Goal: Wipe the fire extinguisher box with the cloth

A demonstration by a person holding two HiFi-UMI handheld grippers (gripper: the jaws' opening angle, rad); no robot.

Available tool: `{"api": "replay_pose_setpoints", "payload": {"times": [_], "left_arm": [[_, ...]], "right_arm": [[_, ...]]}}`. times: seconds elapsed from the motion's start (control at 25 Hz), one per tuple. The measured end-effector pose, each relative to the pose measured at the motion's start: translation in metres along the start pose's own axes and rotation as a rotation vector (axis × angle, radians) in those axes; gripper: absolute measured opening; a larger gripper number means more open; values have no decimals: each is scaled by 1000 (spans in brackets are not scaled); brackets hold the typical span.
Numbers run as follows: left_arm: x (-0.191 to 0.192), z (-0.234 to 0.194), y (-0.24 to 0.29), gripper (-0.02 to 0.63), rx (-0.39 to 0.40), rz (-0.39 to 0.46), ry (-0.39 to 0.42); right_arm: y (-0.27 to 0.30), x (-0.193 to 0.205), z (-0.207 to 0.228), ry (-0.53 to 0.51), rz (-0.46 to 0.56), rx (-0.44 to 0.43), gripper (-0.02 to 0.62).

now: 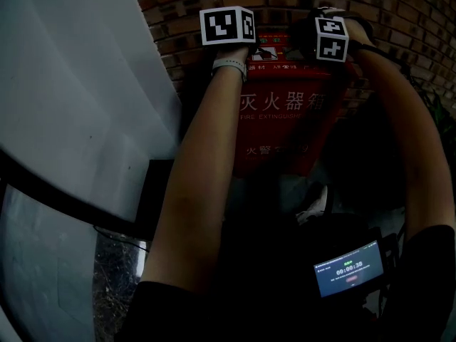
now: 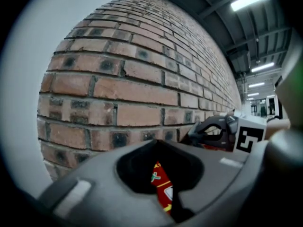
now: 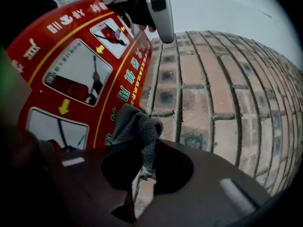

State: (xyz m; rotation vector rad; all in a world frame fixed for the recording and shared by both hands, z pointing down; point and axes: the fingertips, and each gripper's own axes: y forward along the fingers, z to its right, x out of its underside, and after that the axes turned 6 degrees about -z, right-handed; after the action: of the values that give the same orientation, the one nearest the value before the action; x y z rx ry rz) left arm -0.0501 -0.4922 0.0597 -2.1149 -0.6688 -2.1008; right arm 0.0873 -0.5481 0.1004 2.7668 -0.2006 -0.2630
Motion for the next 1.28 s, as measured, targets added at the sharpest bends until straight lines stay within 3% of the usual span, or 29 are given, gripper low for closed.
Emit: {"api": "replay_pose_setpoints", "payload": {"times": [0.2,0.52,0.92,1.28], "left_arm": [[0,1,2,3,1,-6,1],[2,-3,5,3,-3,-13,-3],[1,-2,1,2,-9,-12,-2],[2,-1,1,2,-9,-16,-1]], "right_arm": [[18,3,-17,-124,-63,-21,34],[-25,-12,-41,-176,32,-46,34],[-96,-23,-71,-188,103,-91,34],[-137,-19,-89,-163,140,-196,34]]}}
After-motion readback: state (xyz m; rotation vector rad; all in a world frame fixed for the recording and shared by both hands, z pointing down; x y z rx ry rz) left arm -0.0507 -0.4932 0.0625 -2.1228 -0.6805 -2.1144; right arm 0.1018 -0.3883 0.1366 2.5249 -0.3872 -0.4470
